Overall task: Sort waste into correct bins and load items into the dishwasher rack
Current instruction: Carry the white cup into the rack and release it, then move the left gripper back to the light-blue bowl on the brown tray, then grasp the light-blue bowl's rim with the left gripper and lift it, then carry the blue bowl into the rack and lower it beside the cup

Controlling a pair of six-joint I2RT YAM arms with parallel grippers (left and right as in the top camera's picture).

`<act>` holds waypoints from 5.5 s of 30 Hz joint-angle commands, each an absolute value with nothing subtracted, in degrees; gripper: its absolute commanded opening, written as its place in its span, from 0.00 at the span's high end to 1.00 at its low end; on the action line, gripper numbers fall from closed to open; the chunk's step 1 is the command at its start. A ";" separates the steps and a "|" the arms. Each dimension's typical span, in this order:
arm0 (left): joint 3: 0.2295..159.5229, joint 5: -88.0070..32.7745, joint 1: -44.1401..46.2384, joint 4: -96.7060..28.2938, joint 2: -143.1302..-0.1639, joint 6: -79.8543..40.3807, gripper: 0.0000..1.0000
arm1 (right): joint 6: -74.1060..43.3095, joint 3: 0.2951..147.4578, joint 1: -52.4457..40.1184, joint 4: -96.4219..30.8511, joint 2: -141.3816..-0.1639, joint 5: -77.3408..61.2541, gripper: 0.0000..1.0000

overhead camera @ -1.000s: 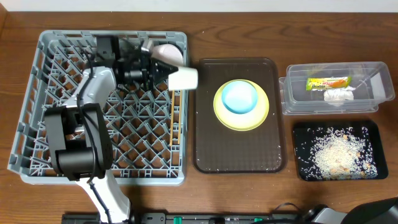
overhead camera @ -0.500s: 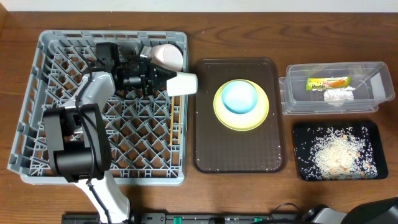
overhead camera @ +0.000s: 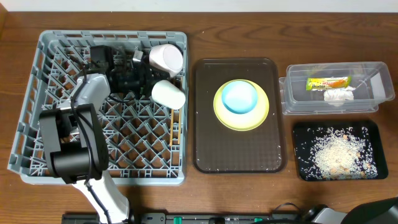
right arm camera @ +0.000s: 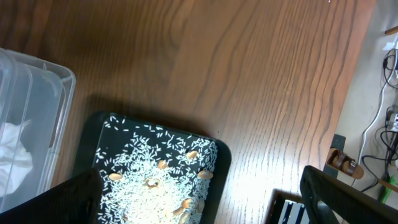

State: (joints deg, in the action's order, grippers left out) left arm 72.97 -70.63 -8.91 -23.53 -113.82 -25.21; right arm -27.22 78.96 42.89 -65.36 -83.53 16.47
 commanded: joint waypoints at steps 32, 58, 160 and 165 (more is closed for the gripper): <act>74.43 -17.87 15.46 -39.72 -74.11 -18.94 0.83 | -28.25 78.96 43.16 -65.39 -83.15 17.08 0.01; 74.43 8.21 49.47 0.23 -112.92 -10.92 0.51 | -28.25 78.96 43.16 -65.39 -83.15 17.08 0.01; 54.43 -89.78 -13.93 -42.81 -91.74 -16.45 0.94 | -28.25 78.96 43.16 -65.39 -83.15 17.10 0.01; 54.43 -89.41 -13.93 -42.83 -91.74 -16.80 0.94 | -28.25 78.96 43.16 -65.39 -83.15 17.10 0.01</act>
State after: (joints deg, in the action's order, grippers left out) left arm 54.76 -88.58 -13.80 -42.85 -91.50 -16.71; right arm -27.22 78.91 42.89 -65.34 -83.53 16.47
